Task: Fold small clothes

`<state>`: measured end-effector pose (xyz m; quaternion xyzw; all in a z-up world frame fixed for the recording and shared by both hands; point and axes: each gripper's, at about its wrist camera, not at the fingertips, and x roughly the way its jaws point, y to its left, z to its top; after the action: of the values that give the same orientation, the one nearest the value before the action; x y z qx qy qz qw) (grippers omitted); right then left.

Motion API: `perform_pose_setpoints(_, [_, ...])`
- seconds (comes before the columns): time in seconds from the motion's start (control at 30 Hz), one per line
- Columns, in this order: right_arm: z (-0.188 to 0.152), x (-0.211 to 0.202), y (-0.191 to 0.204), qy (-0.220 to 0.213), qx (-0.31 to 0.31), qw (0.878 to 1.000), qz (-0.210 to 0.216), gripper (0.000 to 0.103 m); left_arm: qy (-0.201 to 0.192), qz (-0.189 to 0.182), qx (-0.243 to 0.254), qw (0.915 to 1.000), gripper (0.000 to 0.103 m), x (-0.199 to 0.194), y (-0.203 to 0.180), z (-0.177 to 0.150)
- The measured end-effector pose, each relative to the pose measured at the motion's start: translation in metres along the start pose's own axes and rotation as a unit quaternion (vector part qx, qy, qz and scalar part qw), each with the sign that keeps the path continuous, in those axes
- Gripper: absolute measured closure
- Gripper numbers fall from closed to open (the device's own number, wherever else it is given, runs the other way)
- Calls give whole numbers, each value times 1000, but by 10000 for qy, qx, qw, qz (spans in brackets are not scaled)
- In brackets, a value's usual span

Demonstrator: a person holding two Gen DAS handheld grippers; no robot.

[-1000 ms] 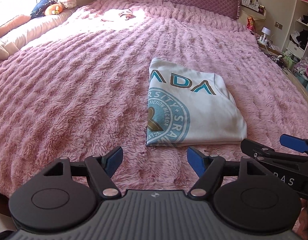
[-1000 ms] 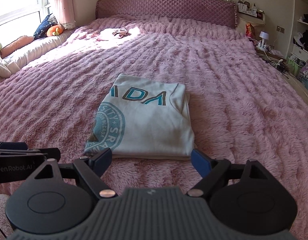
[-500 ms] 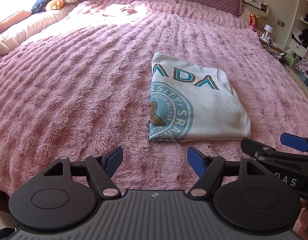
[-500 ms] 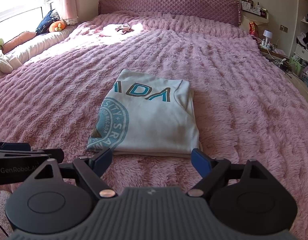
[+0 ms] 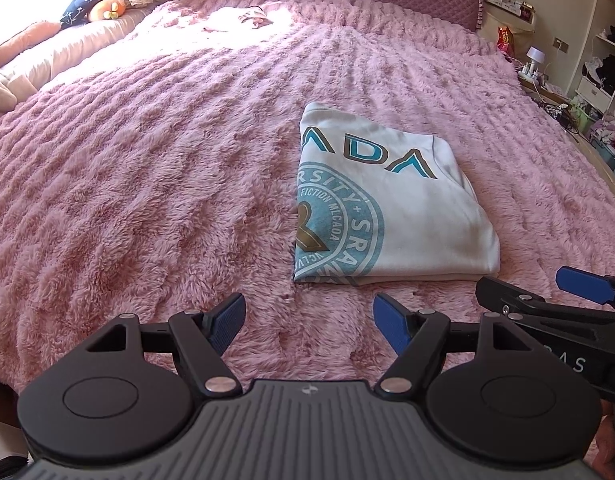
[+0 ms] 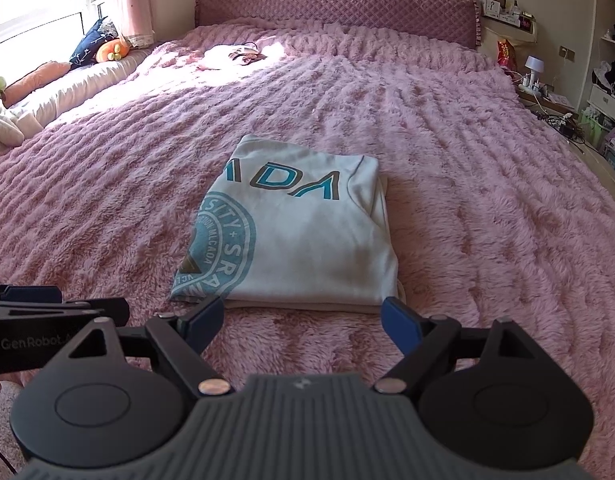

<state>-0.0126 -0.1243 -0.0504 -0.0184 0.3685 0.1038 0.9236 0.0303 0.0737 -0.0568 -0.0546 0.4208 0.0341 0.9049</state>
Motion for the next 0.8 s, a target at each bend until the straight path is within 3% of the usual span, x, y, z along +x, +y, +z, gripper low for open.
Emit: perform_pose_setpoints(0.8, [1, 6, -3, 63, 16, 10000, 18, 21, 137, 94, 7, 9999, 17, 9, 3, 3])
